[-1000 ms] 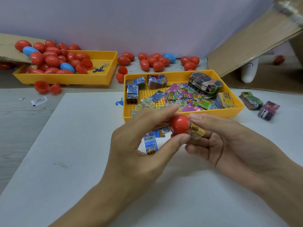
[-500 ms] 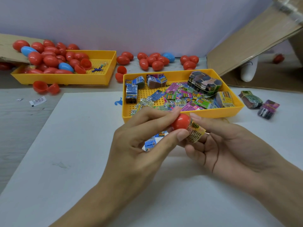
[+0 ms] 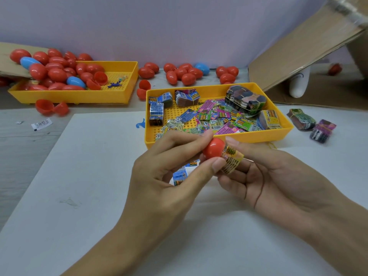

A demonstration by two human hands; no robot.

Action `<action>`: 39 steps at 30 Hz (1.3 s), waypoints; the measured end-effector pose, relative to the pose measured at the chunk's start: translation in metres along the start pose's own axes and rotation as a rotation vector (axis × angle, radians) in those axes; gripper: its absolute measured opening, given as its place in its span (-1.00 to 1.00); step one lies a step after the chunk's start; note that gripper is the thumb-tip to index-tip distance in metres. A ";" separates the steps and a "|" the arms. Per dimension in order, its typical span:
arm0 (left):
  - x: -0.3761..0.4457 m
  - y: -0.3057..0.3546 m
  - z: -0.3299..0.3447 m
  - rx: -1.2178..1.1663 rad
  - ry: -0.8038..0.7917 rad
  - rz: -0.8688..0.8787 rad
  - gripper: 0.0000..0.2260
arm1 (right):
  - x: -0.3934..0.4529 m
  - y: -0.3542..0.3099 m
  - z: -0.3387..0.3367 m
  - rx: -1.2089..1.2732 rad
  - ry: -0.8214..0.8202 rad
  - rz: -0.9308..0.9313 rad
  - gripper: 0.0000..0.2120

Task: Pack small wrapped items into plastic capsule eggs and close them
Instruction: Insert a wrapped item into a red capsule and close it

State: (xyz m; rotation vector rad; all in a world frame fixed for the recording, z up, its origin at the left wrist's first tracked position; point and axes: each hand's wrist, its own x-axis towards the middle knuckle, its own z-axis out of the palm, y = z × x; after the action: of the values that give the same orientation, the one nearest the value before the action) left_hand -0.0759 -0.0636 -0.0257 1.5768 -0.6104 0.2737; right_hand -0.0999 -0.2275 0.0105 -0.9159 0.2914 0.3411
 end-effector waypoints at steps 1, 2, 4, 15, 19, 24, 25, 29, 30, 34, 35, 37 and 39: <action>0.000 0.001 -0.001 0.015 0.004 0.005 -0.63 | -0.001 -0.001 0.000 0.014 -0.009 0.004 -0.72; 0.001 0.001 -0.001 0.025 0.005 0.010 -0.64 | -0.001 -0.002 0.000 0.023 -0.021 0.006 -0.74; 0.000 0.002 -0.002 0.048 -0.001 0.029 -0.68 | -0.002 -0.003 -0.001 0.019 -0.040 0.009 -0.77; 0.000 0.007 0.001 -0.093 0.007 -0.068 -0.80 | 0.000 0.000 -0.001 -0.050 -0.107 -0.010 -0.90; 0.000 0.006 0.002 -0.119 0.022 -0.095 -0.78 | 0.002 0.003 -0.001 -0.158 -0.042 -0.109 -0.81; -0.001 0.005 0.002 -0.094 0.059 -0.047 -0.78 | 0.001 0.002 -0.002 -0.167 -0.113 -0.083 -0.84; -0.001 0.005 0.002 -0.064 0.063 -0.031 -0.78 | 0.001 0.001 -0.002 -0.188 -0.117 -0.064 -0.80; -0.002 0.006 0.002 0.035 0.070 0.021 -0.78 | -0.001 -0.001 -0.002 -0.158 -0.137 -0.003 -0.77; -0.003 0.006 0.002 0.057 0.070 0.033 -0.77 | -0.002 0.000 -0.002 -0.126 -0.148 0.010 -0.79; -0.003 0.006 0.002 0.120 0.057 0.073 -0.75 | -0.002 0.001 -0.001 0.001 -0.160 0.053 -0.83; -0.003 0.006 0.002 0.130 0.056 0.085 -0.75 | -0.002 0.000 -0.001 0.015 -0.161 0.057 -0.84; -0.003 0.006 0.002 0.130 0.055 0.095 -0.76 | -0.002 0.000 0.000 0.018 -0.160 0.059 -0.84; -0.003 0.005 0.002 0.100 0.054 0.087 -0.76 | -0.002 0.000 0.000 0.004 -0.141 0.056 -0.84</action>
State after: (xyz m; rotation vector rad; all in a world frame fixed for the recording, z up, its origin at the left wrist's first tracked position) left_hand -0.0815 -0.0645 -0.0236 1.6352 -0.6321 0.4157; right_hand -0.1015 -0.2282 0.0114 -0.8758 0.1878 0.4547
